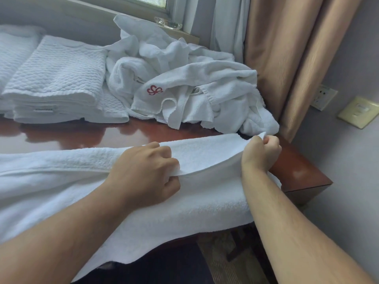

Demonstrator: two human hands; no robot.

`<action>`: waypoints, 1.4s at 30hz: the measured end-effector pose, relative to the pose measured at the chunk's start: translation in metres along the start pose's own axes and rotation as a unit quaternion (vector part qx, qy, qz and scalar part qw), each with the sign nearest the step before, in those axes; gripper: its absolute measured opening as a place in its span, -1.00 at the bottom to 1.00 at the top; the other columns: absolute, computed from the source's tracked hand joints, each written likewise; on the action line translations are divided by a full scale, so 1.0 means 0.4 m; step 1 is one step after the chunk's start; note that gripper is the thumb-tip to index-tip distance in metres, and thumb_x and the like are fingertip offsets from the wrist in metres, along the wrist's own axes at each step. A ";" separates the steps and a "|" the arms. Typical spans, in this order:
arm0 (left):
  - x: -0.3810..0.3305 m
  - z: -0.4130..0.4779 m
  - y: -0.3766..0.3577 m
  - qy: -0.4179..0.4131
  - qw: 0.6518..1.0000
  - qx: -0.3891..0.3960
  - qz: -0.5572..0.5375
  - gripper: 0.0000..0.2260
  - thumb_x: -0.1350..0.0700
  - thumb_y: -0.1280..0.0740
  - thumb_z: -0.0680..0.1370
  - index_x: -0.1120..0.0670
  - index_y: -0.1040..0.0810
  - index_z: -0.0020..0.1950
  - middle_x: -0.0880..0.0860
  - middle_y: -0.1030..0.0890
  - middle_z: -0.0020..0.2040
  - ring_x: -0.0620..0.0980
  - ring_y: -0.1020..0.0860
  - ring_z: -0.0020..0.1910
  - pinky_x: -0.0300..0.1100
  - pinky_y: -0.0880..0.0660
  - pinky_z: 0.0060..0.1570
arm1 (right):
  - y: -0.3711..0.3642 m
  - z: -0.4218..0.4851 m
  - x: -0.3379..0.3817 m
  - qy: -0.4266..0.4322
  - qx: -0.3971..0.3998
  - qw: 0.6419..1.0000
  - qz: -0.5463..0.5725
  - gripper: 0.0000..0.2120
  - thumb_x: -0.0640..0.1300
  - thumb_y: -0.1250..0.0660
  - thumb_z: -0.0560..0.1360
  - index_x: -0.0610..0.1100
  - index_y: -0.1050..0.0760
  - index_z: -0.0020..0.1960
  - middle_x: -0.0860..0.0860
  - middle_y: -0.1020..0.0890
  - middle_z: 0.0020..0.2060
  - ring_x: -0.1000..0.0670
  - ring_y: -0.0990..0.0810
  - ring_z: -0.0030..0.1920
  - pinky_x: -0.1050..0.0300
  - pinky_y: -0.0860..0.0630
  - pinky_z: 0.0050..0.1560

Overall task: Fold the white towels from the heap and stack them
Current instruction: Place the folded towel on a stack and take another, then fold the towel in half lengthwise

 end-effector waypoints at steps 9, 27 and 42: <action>0.009 0.006 -0.009 0.000 1.000 0.008 -0.011 -0.84 -0.03 -0.14 0.37 0.02 -0.40 -0.33 -0.06 -0.47 -0.32 0.06 -0.40 -0.32 -0.15 -0.18 -0.39 | 0.060 0.096 -0.039 0.011 0.233 0.927 -0.295 -0.55 -0.24 -0.27 0.47 -0.04 -0.32 0.33 -0.07 -0.39 0.29 -0.03 -0.48 0.08 0.13 -0.38 -0.10; 0.022 0.000 -0.016 0.008 0.999 -0.007 -0.034 -0.77 -0.06 -0.10 0.37 -0.02 -0.52 -0.22 -0.09 -0.54 -0.22 0.03 -0.48 -0.19 -0.15 -0.29 -0.35 | 0.229 0.043 -0.044 -0.037 0.397 0.913 -0.091 -0.58 0.24 -0.41 0.37 -0.08 -0.70 -0.03 -0.05 -0.75 -0.02 -0.06 -0.70 0.07 0.00 -0.56 0.07; 0.030 0.000 -0.021 0.024 0.998 0.013 -0.054 -0.70 -0.08 -0.03 0.37 -0.03 -0.53 -0.21 -0.11 -0.55 -0.20 0.00 -0.47 -0.18 -0.14 -0.41 -0.34 | 0.226 0.043 -0.022 -0.066 0.436 0.883 -0.161 -0.53 0.39 -0.26 0.50 0.04 -0.69 0.01 0.06 -0.74 0.00 0.05 -0.70 0.06 0.00 -0.55 0.17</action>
Point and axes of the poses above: each hand's wrist, its own z-axis towards the middle knuckle, its own y-axis out of the back of the hand, x = y × z, the point moved 6 cm from there along z, towards the middle knuckle
